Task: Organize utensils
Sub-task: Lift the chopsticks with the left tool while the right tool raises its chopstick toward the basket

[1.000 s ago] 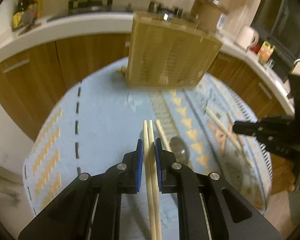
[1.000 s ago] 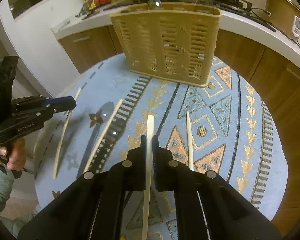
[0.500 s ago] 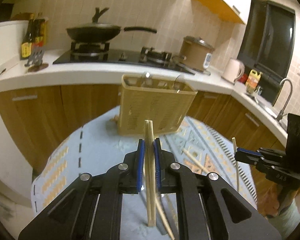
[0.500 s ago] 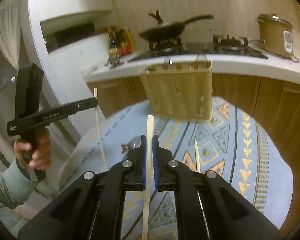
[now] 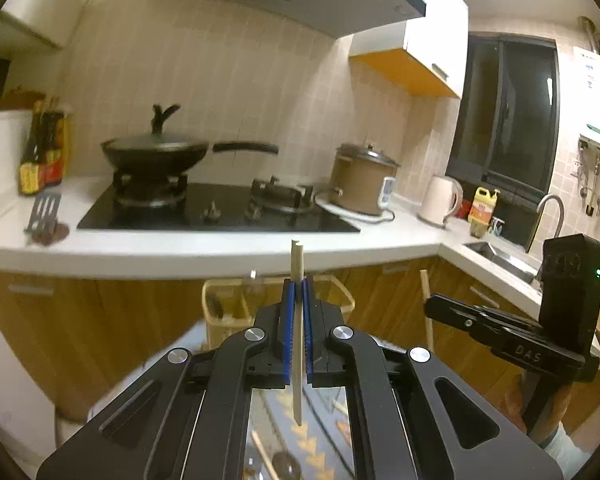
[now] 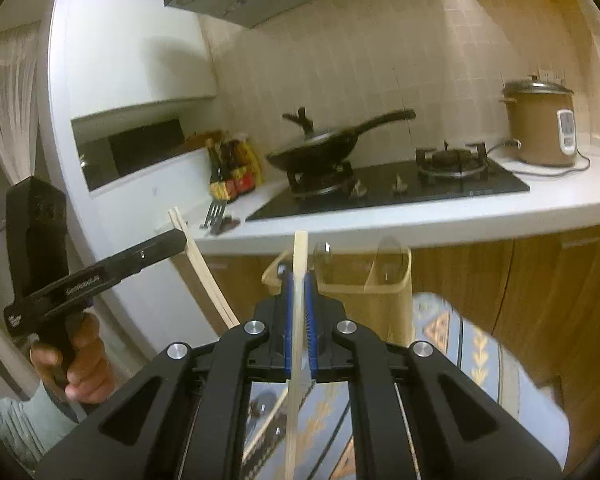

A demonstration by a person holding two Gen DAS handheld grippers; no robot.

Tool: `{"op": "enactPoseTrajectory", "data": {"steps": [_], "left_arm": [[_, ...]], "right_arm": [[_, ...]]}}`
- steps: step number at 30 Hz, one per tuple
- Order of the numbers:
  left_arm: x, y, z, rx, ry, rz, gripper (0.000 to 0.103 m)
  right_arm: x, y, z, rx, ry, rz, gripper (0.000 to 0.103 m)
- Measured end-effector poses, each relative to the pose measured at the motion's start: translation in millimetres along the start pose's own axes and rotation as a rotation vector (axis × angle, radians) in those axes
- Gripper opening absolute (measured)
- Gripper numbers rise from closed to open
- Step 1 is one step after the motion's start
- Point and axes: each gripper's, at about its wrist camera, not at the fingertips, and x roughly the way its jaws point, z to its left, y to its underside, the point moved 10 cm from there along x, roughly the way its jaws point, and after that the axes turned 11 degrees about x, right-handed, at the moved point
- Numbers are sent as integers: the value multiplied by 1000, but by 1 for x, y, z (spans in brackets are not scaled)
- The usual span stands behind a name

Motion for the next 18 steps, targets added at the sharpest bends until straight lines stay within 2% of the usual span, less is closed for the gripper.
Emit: {"op": "enactPoseTrajectory", "data": {"steps": [6,11,18], "left_arm": [[16,-23,7,-13,10,-37,2],[20,-54,7,6,5,-91,2],[35,-90,7,36,1,-145,2]], "right_arm": [[17,-31,1,-12,-3,-38,4],[25,-73,1,-4,8,-106,4],[43,-124,-3,-42,91,-221,4]]}}
